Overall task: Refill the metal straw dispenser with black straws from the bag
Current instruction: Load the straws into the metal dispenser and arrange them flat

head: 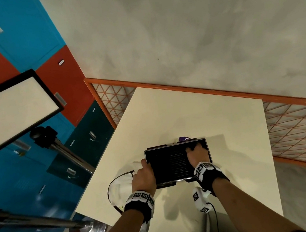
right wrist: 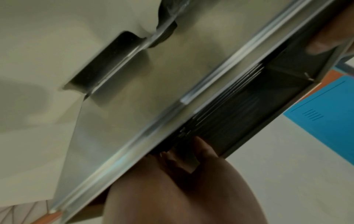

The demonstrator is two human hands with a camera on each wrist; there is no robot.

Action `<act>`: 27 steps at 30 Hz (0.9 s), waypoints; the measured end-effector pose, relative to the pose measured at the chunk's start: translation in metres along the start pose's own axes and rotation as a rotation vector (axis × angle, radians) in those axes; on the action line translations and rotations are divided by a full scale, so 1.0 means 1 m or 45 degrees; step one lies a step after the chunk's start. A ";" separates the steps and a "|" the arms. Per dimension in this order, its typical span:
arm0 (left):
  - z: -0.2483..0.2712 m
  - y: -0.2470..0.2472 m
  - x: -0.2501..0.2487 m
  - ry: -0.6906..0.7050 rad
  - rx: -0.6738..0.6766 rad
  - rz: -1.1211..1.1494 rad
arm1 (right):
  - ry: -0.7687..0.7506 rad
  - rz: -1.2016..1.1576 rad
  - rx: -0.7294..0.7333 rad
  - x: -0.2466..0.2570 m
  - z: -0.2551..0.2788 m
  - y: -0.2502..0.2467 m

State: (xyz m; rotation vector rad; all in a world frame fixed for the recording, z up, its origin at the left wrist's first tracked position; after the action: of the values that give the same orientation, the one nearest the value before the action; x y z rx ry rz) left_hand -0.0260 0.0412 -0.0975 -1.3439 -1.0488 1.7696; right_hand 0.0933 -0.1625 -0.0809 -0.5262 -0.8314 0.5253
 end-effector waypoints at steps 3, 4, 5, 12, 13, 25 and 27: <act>0.001 -0.003 -0.002 -0.014 -0.005 0.015 | -0.027 0.043 0.019 -0.003 0.000 0.004; 0.001 -0.003 -0.003 -0.014 -0.009 0.022 | -0.023 0.050 0.031 -0.002 0.000 0.004; 0.002 -0.005 -0.003 -0.020 -0.011 0.033 | -0.017 0.045 0.045 -0.001 -0.001 0.004; 0.003 -0.011 -0.007 -0.037 -0.023 0.088 | -0.033 0.155 0.014 0.001 0.006 -0.006; 0.003 -0.012 -0.008 -0.039 -0.021 0.088 | -0.039 0.214 -0.014 -0.001 0.009 -0.006; 0.000 -0.019 -0.013 -0.025 0.023 0.023 | -0.065 0.439 -0.077 -0.011 0.026 -0.004; -0.001 -0.023 -0.016 -0.031 0.026 0.022 | -0.158 0.516 -0.090 -0.009 0.032 -0.005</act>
State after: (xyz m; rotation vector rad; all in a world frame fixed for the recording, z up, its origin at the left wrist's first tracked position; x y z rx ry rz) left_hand -0.0198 0.0383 -0.0703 -1.3254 -1.0326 1.8088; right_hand 0.0638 -0.1640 -0.0645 -0.7391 -0.8675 0.9094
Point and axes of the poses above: each hand's wrist, its own z-axis away from the middle knuckle, its own y-axis out of the palm, x = y × z, the point moved 4 cm from there along -z, towards the middle knuckle, and after that the axes turned 12 degrees about y, right-handed, at the moved point
